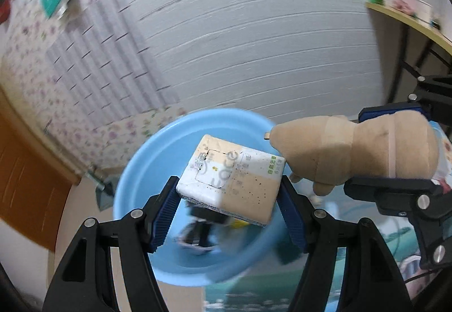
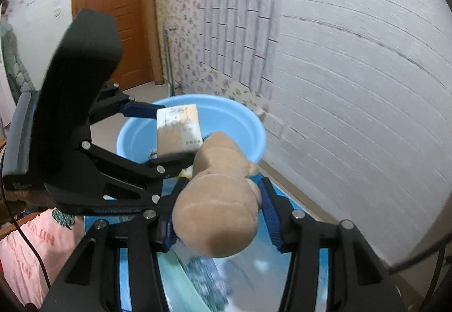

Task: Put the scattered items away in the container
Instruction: 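Carry tissue pack and plush toy over the basin and release both, then withdraw both open grippers from the basin toward the remaining table items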

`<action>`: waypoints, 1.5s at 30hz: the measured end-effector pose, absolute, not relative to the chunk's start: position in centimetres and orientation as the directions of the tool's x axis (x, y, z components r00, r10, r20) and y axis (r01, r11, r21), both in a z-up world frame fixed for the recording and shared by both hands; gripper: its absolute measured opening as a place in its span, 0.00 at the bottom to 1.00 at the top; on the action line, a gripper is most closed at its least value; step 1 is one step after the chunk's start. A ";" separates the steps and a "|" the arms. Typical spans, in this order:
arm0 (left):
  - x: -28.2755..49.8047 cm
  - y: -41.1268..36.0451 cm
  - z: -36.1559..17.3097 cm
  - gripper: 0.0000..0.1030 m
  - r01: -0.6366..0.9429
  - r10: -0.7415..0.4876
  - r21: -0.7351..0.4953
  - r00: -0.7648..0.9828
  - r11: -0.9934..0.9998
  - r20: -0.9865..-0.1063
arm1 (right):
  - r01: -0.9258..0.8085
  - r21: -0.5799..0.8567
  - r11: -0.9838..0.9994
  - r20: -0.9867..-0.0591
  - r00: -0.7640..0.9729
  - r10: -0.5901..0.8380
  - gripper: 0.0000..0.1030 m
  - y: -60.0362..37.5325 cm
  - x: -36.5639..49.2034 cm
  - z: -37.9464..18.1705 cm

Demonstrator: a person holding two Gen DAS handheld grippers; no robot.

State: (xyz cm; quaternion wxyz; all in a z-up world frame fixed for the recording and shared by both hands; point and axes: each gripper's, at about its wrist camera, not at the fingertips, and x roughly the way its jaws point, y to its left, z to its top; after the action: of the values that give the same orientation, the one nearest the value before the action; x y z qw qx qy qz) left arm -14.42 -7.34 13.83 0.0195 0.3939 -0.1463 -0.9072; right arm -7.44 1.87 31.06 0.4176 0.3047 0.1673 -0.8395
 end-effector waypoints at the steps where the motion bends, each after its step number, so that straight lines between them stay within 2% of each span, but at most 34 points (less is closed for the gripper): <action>1: -14.7 -8.3 13.5 0.65 -0.061 -0.165 0.280 -0.682 -0.958 -0.712 | 0.810 -0.028 -0.586 -0.655 -0.458 -0.601 0.47 0.9 -7.7 30.9; 6: -15.2 -10.7 11.7 0.65 -0.017 -0.200 0.279 -0.654 -0.960 -0.729 | 0.828 -0.032 -0.560 -0.679 -0.429 -0.595 0.47 -2.2 -8.7 29.1; 16: -16.2 -11.5 8.9 0.66 -0.005 -0.195 0.254 -0.627 -0.967 -0.754 | 0.826 0.003 -0.564 -0.719 -0.390 -0.575 0.47 -3.7 -10.4 26.7; 26: -16.1 -11.6 9.0 0.67 0.042 -0.216 0.244 -0.628 -0.969 -0.748 | 0.816 -0.013 -0.577 -0.725 -0.405 -0.556 0.48 -5.4 -11.8 26.3; 32: -16.2 -12.2 9.4 0.68 0.075 -0.232 0.237 -0.621 -0.969 -0.749 | 0.813 0.037 -0.581 -0.688 -0.401 -0.605 0.48 -6.1 -12.1 28.1; 35: -16.1 -12.3 9.4 0.68 0.086 -0.240 0.238 -0.615 -0.967 -0.751 | 0.827 0.039 -0.561 -0.698 -0.380 -0.608 0.48 -7.1 -12.0 28.0; 39: -15.9 -12.4 9.5 0.69 0.096 -0.242 0.233 -0.612 -0.968 -0.753 | 0.817 0.076 -0.572 -0.715 -0.355 -0.603 0.54 -7.1 -12.2 27.0; 45: -15.5 -12.4 9.8 0.70 0.101 -0.243 0.232 -0.616 -0.968 -0.749 | 0.808 0.083 -0.583 -0.693 -0.374 -0.617 0.54 -5.9 -11.6 27.4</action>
State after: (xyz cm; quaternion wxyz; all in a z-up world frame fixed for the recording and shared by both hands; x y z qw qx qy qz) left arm -15.53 -12.41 9.79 0.0961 0.4274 -0.0834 -0.8950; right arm -11.58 -5.87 27.39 0.4358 0.3512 0.1365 -0.8174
